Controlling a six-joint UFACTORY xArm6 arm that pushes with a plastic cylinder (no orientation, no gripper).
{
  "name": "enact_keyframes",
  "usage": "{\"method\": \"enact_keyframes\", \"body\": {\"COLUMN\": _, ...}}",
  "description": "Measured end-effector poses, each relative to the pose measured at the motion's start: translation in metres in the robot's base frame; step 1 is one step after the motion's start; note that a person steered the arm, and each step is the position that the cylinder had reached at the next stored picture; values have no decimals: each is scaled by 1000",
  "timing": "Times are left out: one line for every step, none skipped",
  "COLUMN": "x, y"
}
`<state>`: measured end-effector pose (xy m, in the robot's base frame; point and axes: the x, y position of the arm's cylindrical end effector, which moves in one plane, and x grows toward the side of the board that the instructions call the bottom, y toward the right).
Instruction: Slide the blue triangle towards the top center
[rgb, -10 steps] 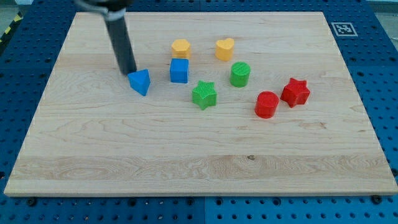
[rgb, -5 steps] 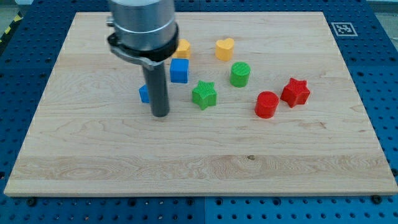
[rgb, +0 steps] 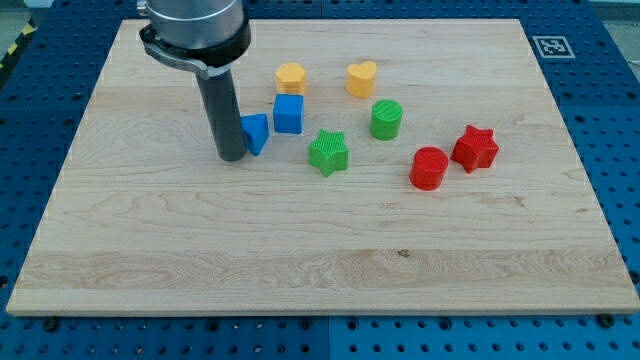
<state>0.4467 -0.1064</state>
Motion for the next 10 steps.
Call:
{"method": "enact_keyframes", "body": {"x": 11, "y": 18}}
{"method": "enact_keyframes", "body": {"x": 7, "y": 28}}
{"method": "enact_keyframes", "body": {"x": -13, "y": 28}}
{"method": "enact_keyframes", "body": {"x": -32, "y": 28}}
{"method": "enact_keyframes", "body": {"x": -48, "y": 17}}
{"method": "enact_keyframes", "body": {"x": -57, "y": -11}}
{"method": "enact_keyframes", "body": {"x": -65, "y": -42}}
{"method": "enact_keyframes", "body": {"x": -80, "y": -45}}
{"method": "enact_keyframes", "body": {"x": -87, "y": -41}}
{"method": "enact_keyframes", "body": {"x": -86, "y": -41}}
